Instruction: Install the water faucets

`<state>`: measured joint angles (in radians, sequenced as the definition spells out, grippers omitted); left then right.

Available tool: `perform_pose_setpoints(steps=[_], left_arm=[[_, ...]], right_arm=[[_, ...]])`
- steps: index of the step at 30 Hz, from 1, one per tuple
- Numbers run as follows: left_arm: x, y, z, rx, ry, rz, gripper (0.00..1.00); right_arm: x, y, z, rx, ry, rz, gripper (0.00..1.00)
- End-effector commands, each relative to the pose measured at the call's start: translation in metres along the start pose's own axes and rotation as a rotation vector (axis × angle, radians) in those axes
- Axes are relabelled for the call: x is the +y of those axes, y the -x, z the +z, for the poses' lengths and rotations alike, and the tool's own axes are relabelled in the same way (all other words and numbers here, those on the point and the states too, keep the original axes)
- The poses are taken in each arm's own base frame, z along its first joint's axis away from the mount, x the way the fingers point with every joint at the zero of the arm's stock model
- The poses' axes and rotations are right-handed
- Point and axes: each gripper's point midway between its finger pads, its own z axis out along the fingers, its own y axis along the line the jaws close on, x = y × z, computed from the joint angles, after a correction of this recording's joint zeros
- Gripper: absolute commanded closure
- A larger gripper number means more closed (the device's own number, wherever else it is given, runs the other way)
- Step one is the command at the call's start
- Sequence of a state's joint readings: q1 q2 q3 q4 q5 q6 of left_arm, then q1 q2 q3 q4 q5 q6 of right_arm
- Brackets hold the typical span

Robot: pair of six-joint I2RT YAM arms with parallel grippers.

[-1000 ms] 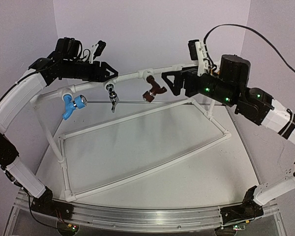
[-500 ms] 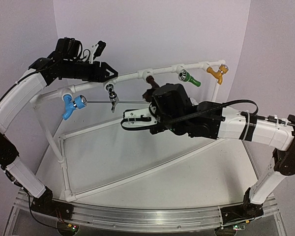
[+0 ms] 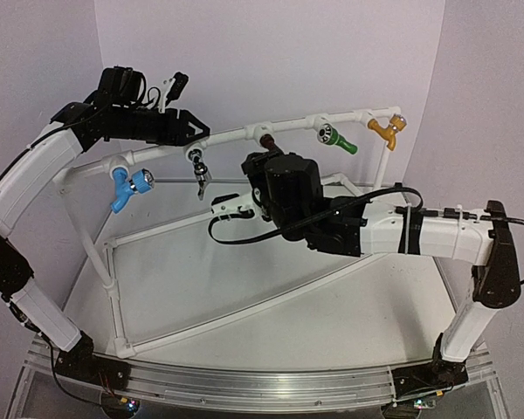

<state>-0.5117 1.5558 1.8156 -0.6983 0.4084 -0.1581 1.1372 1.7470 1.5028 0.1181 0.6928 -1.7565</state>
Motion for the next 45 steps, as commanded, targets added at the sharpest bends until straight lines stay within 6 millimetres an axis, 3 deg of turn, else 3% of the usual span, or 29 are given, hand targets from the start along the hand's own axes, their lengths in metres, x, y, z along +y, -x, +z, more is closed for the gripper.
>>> perform_pose_setpoints(steps=[1,6,10,18,20,24,28,36,41,45], left_arm=[[0.014,-0.082,0.015,0.292,0.037,-0.146,0.42],[0.014,-0.083,0.014,0.294,0.041,-0.146,0.42],[0.014,-0.083,0.014,0.295,0.04,-0.146,0.42],[0.014,-0.083,0.015,0.295,0.037,-0.151,0.42],[0.014,-0.083,0.014,0.295,0.038,-0.151,0.42],[0.014,-0.083,0.013,0.292,0.042,-0.15,0.42],[0.013,-0.084,0.014,0.295,0.035,-0.154,0.42],[0.013,-0.081,0.014,0.29,0.037,-0.148,0.43],[0.013,-0.084,0.015,0.292,0.031,-0.155,0.42],[0.012,-0.081,0.013,0.284,0.032,-0.151,0.42]], right_arm=[[-0.016,-0.022,0.016,0.113,-0.073,0.043,0.28],[-0.013,-0.035,0.026,0.163,-0.099,0.116,0.39],[-0.021,-0.033,0.027,0.143,-0.129,0.294,0.5],[-0.055,-0.034,0.029,0.076,-0.218,0.82,0.79],[-0.065,-0.039,0.026,0.055,-0.241,0.955,0.82],[-0.085,-0.066,0.018,0.011,-0.302,1.373,0.92],[-0.084,-0.089,0.012,-0.101,-0.268,1.77,0.99],[-0.08,-0.127,0.002,-0.217,-0.203,2.312,1.0],[-0.07,-0.133,-0.002,-0.302,-0.092,2.629,0.87],[-0.065,-0.142,-0.009,-0.295,-0.11,2.689,0.72]])
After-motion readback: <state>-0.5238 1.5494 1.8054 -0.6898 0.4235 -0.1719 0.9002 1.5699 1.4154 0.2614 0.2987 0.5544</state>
